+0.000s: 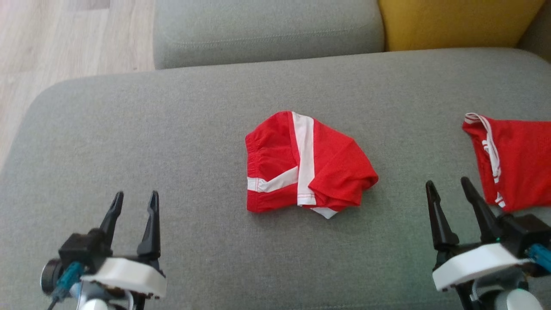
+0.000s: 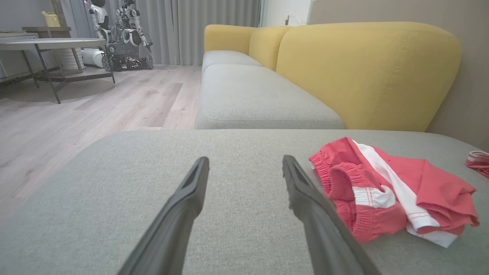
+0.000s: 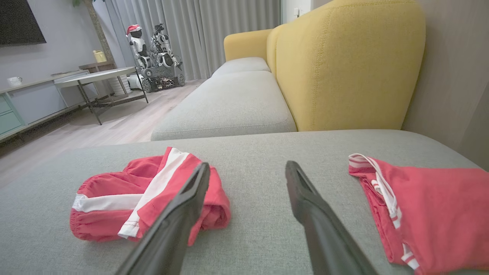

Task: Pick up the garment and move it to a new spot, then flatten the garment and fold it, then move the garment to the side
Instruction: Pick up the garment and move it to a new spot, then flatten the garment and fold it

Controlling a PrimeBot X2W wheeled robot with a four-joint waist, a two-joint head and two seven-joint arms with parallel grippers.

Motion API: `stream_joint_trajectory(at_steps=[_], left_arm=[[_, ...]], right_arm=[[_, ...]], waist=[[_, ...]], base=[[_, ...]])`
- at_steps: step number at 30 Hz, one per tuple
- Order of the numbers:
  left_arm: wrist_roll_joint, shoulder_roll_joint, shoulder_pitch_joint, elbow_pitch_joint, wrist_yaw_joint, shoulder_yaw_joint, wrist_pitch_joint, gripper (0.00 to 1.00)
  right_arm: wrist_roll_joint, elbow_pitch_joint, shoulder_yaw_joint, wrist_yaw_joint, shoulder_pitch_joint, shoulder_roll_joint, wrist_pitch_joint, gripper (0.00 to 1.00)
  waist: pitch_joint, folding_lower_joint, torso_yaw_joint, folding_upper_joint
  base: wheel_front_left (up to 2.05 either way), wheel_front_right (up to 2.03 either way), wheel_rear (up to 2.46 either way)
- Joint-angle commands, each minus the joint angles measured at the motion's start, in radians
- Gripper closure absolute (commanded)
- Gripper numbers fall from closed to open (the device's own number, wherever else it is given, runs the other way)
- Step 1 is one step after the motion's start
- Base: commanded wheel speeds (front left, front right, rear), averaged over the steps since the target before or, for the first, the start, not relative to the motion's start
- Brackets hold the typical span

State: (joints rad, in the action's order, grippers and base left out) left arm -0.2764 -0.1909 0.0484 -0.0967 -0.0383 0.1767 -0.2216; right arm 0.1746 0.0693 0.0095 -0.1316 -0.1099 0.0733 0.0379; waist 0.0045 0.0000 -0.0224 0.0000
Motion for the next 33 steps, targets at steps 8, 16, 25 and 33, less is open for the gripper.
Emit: stream_joint_trajectory(at_steps=[8,16,25,33], left_arm=[[-0.016,-0.026,-0.004,0.061,-0.019,-0.039,0.008,0.00],[-0.015,-0.029,-0.003,0.068,-0.026,-0.031,0.008,0.00],[-0.016,-0.030,-0.010,0.064,-0.031,-0.025,0.002,0.00],[-0.014,-0.028,-0.026,0.058,-0.031,-0.014,-0.006,0.00]], right_arm=[[-0.009,0.049,0.024,0.001,0.009,0.013,0.009,0.00],[-0.007,0.049,0.039,0.001,0.010,0.012,0.013,0.00],[-0.008,0.048,0.044,0.001,0.012,0.012,0.016,0.00],[-0.017,0.035,0.058,0.001,0.015,0.021,0.023,0.00]], waist=[[-0.013,0.0000,-0.008,0.0000],[-0.012,0.0000,-0.006,0.0000],[-0.010,0.0000,-0.003,0.0000],[-0.007,0.0000,0.021,0.0000]], base=[[0.00,0.00,0.00],[0.00,0.00,0.00],[0.00,0.00,0.00],[0.00,0.00,0.00]])
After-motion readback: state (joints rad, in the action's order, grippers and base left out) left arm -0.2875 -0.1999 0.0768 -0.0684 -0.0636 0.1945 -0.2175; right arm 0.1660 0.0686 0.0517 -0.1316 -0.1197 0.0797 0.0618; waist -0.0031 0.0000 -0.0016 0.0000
